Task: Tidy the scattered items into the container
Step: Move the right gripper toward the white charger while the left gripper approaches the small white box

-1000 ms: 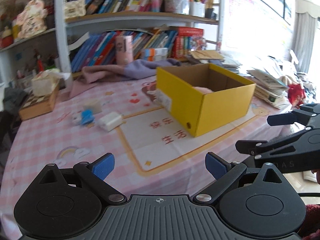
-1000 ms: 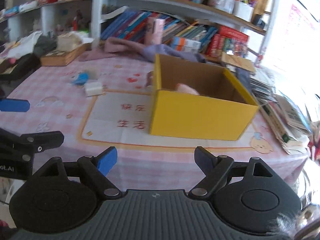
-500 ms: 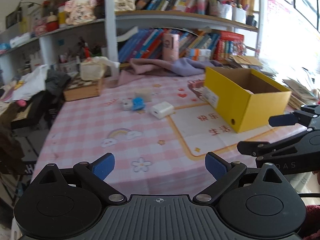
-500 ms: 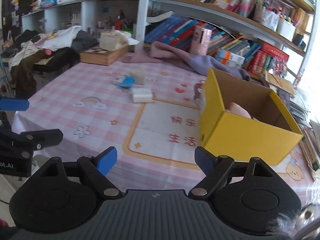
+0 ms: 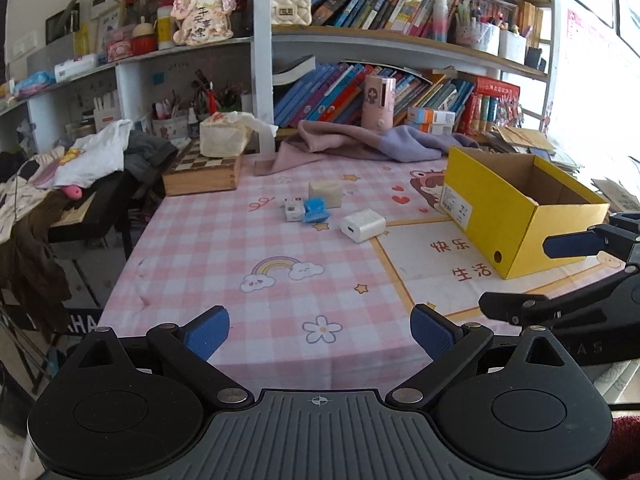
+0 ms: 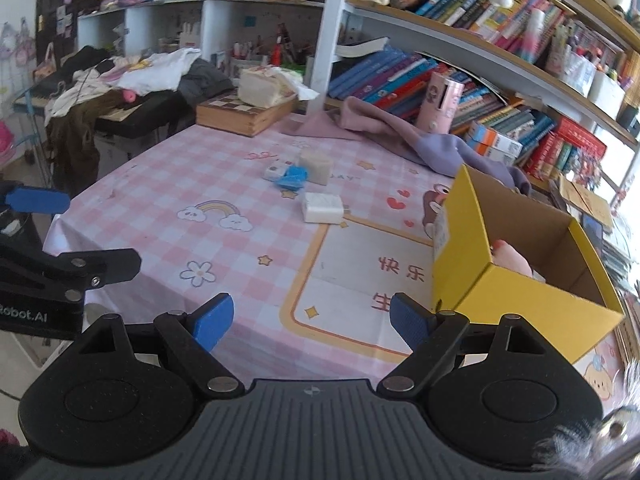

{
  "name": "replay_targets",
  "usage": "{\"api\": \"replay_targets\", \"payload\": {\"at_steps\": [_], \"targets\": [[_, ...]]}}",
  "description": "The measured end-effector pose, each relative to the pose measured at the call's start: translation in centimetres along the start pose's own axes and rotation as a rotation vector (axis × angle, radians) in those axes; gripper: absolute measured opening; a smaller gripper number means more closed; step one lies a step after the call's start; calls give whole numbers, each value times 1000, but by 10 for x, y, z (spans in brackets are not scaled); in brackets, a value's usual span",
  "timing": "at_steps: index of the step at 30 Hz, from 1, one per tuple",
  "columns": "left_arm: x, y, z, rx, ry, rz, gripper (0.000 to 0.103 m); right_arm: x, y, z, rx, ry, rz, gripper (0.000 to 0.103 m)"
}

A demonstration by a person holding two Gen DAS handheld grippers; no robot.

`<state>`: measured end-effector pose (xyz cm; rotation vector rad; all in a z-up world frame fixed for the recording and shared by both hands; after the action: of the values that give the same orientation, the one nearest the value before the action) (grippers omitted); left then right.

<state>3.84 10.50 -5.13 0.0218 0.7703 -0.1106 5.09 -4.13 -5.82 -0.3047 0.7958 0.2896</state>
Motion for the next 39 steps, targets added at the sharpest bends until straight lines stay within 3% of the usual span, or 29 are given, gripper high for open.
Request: {"api": "replay_targets", "payload": {"at_steps": [14, 23, 29, 39], "targets": [[19, 15, 11, -19, 1, 44, 99, 32, 10, 17, -29, 9, 65, 85], [60, 26, 46, -28, 8, 77, 99, 75, -8, 54, -36, 18, 94, 85], [97, 20, 66, 2, 41, 63, 99, 113, -28, 74, -10, 57, 105, 85], [143, 27, 93, 15, 100, 105, 99, 173, -45, 102, 18, 93, 112, 83]]}}
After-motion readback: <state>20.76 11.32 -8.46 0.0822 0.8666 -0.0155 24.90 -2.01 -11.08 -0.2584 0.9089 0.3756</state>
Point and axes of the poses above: each gripper's, at about its wrist camera, not at the fingertips, and x roughly the way its jaws point, y to its left, z to its top, the point moved 9 cm from there along x, roughly the way its jaws point, and after that the axes turned 8 degrees about y, right-handed, at the moved point
